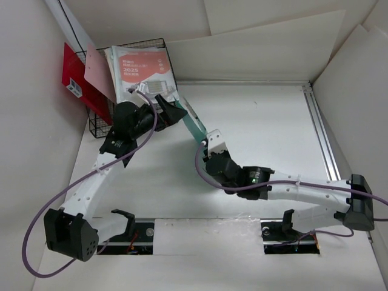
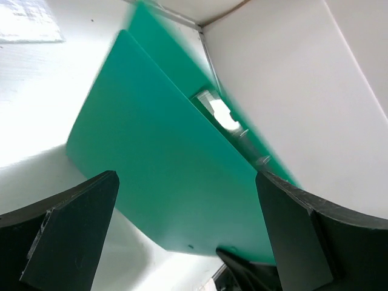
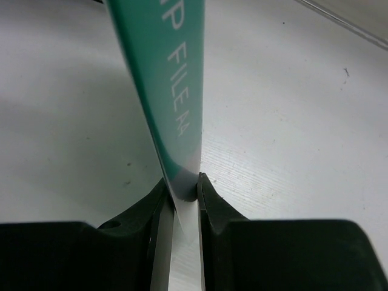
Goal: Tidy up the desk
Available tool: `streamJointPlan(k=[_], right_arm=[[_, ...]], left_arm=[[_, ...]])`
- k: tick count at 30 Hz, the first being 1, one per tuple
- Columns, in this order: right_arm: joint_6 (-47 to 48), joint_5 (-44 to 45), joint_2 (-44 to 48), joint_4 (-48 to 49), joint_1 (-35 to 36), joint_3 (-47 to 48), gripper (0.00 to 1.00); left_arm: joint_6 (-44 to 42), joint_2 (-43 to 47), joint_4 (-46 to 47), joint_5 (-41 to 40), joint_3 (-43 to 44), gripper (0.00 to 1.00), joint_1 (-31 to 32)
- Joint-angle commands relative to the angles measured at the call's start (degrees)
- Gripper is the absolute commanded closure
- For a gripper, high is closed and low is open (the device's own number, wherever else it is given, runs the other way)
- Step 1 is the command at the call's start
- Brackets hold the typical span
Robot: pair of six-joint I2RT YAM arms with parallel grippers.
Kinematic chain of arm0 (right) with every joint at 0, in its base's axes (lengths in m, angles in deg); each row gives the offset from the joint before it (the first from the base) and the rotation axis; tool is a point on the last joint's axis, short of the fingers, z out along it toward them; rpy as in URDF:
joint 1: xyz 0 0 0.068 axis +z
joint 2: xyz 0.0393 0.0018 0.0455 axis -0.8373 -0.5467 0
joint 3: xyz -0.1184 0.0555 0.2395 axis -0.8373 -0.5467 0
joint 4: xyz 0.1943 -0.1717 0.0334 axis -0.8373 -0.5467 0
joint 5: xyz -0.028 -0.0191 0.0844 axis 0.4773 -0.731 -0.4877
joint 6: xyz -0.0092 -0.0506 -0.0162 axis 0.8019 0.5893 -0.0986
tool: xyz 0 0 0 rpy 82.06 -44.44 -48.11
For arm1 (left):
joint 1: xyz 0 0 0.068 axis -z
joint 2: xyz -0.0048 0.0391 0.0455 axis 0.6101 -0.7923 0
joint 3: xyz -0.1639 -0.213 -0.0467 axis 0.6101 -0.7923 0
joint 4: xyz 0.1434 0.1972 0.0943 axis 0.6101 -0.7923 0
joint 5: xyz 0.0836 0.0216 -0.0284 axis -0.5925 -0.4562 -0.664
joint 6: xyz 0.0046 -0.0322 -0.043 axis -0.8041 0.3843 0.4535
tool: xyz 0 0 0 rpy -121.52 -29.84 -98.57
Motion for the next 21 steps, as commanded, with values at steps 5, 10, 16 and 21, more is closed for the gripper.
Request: streamJointPlan(k=[5,10,16,21], right_arm=[[-4.6,5.7,-2.3,-2.5,4.0,-3.1,1.00],[-6.6,8.1,-4.3,-1.8,7.5,-4.1,1.00],[-6.3,11.6,-6.0,-0.4,8.6,-4.7,1.00],[-4.0,13.2,-6.7,3.3,10.0,-3.6,1.00]], left_arm=[[-1.6,-1.8,0.6,-3.2,4.5,0.03,5.5],[-0.9,-2.5,0.2,-5.2,3.8,0.03,5.5],[-4.1,-5.1,-7.4,-8.0,7.1,0.15,5.5],[-5.3,-7.7,-11.1,-9.9,9.6,0.12,5.5]])
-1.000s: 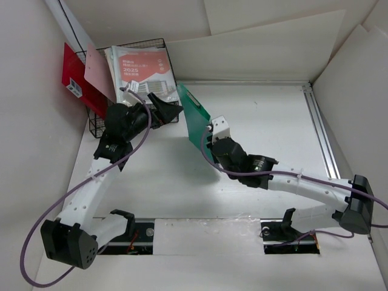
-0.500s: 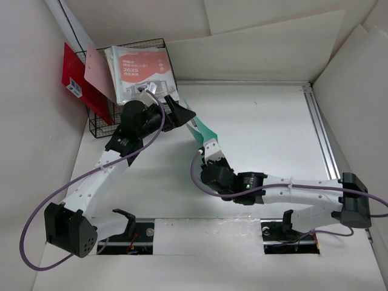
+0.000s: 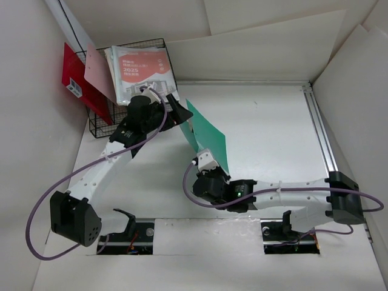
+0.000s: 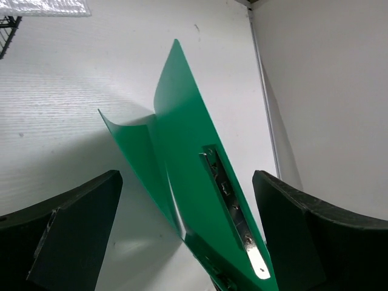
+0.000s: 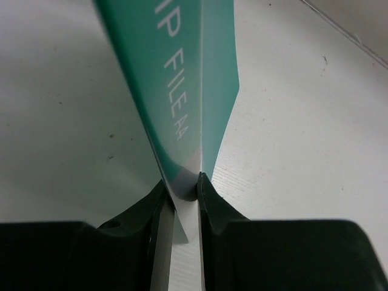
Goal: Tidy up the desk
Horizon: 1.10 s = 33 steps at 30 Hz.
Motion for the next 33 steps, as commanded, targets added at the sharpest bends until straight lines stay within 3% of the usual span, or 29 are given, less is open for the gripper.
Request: streamJointPlan(k=[1,8,13,17,18,20,27,28,29,30,33], right_arm=[[1.9,1.9,0.0,5.6,1.2,0.7,1.00],[8.3,1.9,-2.4,12.4,2.4,0.7,1.00],[9.4,1.9,-4.8,14.0,2.4,1.9,1.00],[9.4,3.1,-4.8,14.5,2.4,2.4,1.00],[9.4,3.1,-4.8,14.5,2.4,2.4,1.00],[8.8,3.1,-3.4,14.5,2.4,2.4,1.00],[5.9,2.6,0.7,14.5,2.4,3.0,0.97],[5.1,1.9,2.5,14.5,2.4,3.0,0.74],[4.4,1.8,3.6,14.5,2.4,3.0,0.74],[3.3,1.8,4.7,12.4,2.4,3.0,0.46],[-1.8,1.2,10.7,9.2,2.4,3.6,0.13]], left_arm=[[-2.1,-0.6,-1.8,-1.7,4.0,0.14,-0.1],[-2.6,-4.2,-3.8,0.6,6.6,0.20,0.5],[-3.1,-4.2,-5.2,-1.6,8.7,0.34,3.0],[-3.1,-3.7,-5.7,-3.7,8.7,0.67,3.0],[-3.1,-2.7,-5.7,-3.7,8.1,0.81,3.0],[-2.4,-1.5,-5.2,-4.9,7.4,0.97,3.0],[-2.4,3.1,-7.4,-7.6,8.3,1.00,3.0],[-3.0,3.6,-8.6,-8.3,9.7,1.00,3.0],[-3.7,3.6,-8.6,-8.3,10.5,1.00,3.0],[-3.7,3.6,-9.7,-8.3,11.4,1.00,3.0],[-4.2,4.2,-11.2,-8.9,14.6,1.00,3.0]])
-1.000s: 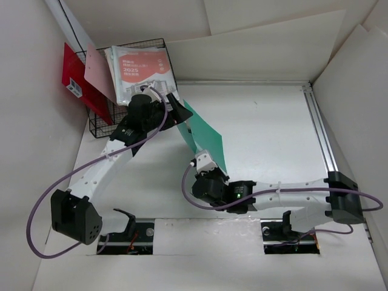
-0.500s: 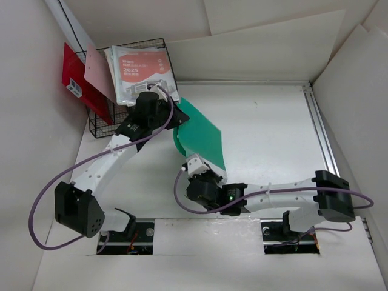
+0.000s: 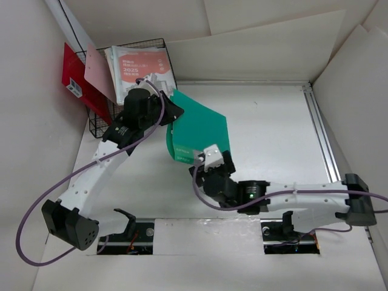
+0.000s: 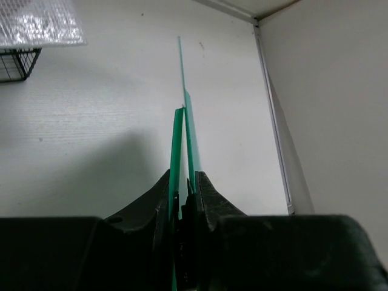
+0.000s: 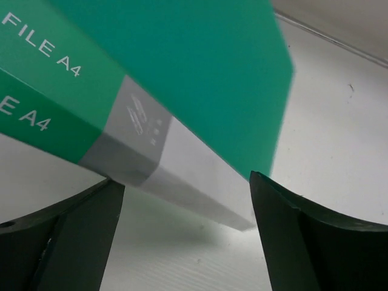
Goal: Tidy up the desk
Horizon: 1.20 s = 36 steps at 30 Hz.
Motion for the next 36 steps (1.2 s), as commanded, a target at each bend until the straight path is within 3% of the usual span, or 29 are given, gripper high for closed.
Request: streamJointPlan(k=[1,4,11,17,22,26,33,34,35,36], right_arm=[[-8.0,1.3,8.8,-3.0,0.1,3.1,0.09],[-12.6,2.1,17.8,-5.4,0.1,2.3,0.00],[-13.9,4.9,36.0,-2.0,0.1,-4.5,0.00],[-15.4,7.8,33.4,-2.0,0.1,-5.7,0.00],[-14.7,6.7,26.3,1.0,0.1,-5.7,0.00],[-15.5,5.4,23.2,1.7,0.1,-7.1,0.00],[-16.2,3.5,27.5,6.0,0.1,-11.4,0.00],[-16.2,3.5,27.5,6.6,0.1,-12.3,0.00],[-15.7,3.5,28.1,7.2,0.1,-13.1,0.00],[-15.7,3.5,28.1,7.7,0.1,-13.1,0.00]], left_arm=[[-2.7,2.8,-0.5,-1.6,6.2,1.00,-0.1],[-3.3,3.4,-2.4,-2.8,11.2,1.00,-0.1],[-4.9,0.9,-10.9,-7.3,29.1,1.00,-0.1],[-8.4,-5.1,-20.5,-17.9,49.0,1.00,-3.1],[-12.4,-13.1,-27.0,-36.5,65.8,1.00,-3.1],[-15.6,-15.8,-27.1,-49.5,68.1,1.00,-3.1],[-19.5,-18.2,-23.2,-58.6,67.2,1.00,-3.1],[-20.3,-19.0,-23.2,-58.7,67.7,1.00,-5.5],[-18.7,-19.0,-23.2,-53.7,66.7,1.00,-9.2],[-15.0,-17.9,-23.7,-40.3,65.2,1.00,-14.3]])
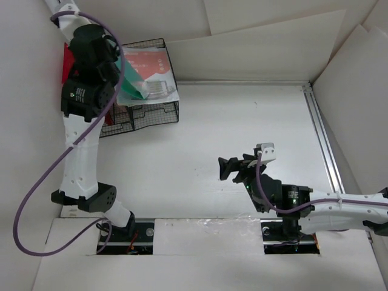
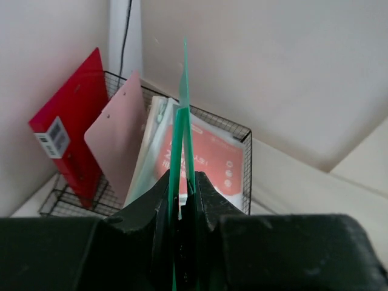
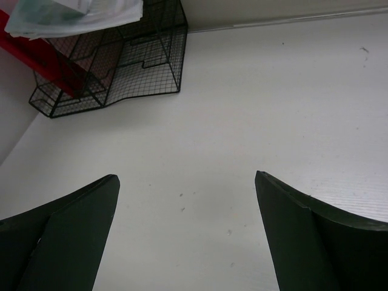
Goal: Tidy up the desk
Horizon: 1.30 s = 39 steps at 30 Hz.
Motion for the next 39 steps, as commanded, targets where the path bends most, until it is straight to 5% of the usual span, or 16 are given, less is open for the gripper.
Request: streamJointPlan(k=[1,2,4,12,19,25,39], right_arm=[[-0.3,-0.5,0.5,5.3,0.1,-0.6,0.00],[-0.3,-0.5,0.5,5.3,0.1,-0.6,0.00],[-0.3,-1.0,-0.1,5.3,0.1,-0.6,0.00],[-0.3,-2.2,-1.3,5.8,0.1,-0.6,0.00],[-0.3,-2.7,-1.9,5.8,0.1,-0.6,0.00],[0.2,-2.2,-0.6,5.8,0.1,-1.1,0.00],[0.8,-3.4,-1.8,6.9,0.1,-1.1,0.00]], left_arm=[[8.2,4.6,4.0,15.2,-5.5,1.00,-13.0],[9.2,5.9,7.4,20.5,-8.6,1.00,-21.7],[9.3,6.7,8.3,22.3,-11.2,1.00,-25.0],[4.5,2.5,9.9,18.9,-4.9,1.00,-25.0],[-7.7,-2.7,16.0,24.8,4.3,1.00,-25.0],[-14.7,-0.2,15.0,18.7,-4.6,1.00,-25.0],[-20.2,1.2,19.9,10.5,-0.1,1.00,-25.0]])
